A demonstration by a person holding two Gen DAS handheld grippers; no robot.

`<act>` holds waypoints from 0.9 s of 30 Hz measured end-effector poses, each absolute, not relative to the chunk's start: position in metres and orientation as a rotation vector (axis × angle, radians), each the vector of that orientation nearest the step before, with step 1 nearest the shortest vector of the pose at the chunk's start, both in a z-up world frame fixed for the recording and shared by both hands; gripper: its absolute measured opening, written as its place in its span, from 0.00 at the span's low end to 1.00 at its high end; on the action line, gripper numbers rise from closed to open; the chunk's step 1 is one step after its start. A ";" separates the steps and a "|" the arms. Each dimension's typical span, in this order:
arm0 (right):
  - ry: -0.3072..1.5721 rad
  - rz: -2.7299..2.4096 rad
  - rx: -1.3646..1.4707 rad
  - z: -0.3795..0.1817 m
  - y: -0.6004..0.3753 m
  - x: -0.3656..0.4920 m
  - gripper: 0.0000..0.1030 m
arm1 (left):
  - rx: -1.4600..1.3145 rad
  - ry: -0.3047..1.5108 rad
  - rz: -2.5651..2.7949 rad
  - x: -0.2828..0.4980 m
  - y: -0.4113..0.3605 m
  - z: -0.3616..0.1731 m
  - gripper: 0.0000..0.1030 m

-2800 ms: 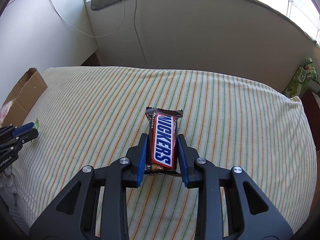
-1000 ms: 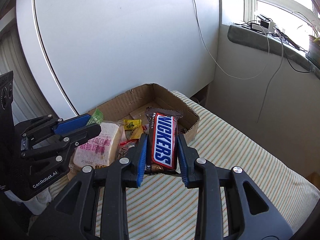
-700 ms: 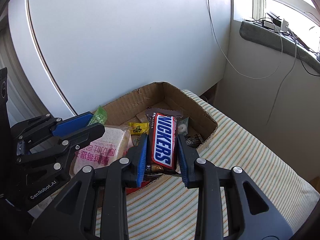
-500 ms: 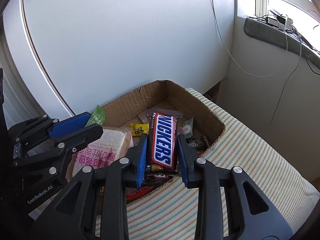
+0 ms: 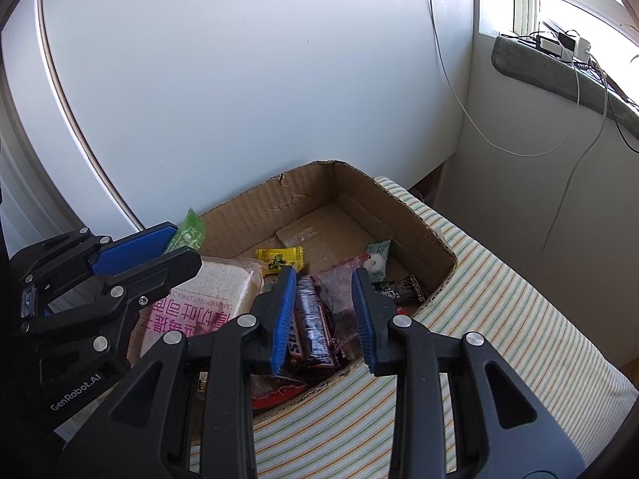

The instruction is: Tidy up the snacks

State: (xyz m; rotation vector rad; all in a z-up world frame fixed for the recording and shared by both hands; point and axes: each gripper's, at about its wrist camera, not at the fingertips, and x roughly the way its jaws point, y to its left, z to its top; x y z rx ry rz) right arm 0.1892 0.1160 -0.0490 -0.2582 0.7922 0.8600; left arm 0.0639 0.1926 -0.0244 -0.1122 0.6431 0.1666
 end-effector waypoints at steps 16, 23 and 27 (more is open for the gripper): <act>0.751 0.832 -0.267 -0.042 0.108 0.183 0.68 | -0.104 0.639 0.191 0.057 0.194 -0.021 0.55; 0.744 0.813 -0.265 -0.041 0.104 0.182 0.71 | -0.110 0.639 0.207 0.051 0.195 -0.020 0.62; 0.728 0.801 -0.262 -0.038 0.098 0.175 0.71 | -0.116 0.635 0.221 0.042 0.194 -0.018 0.67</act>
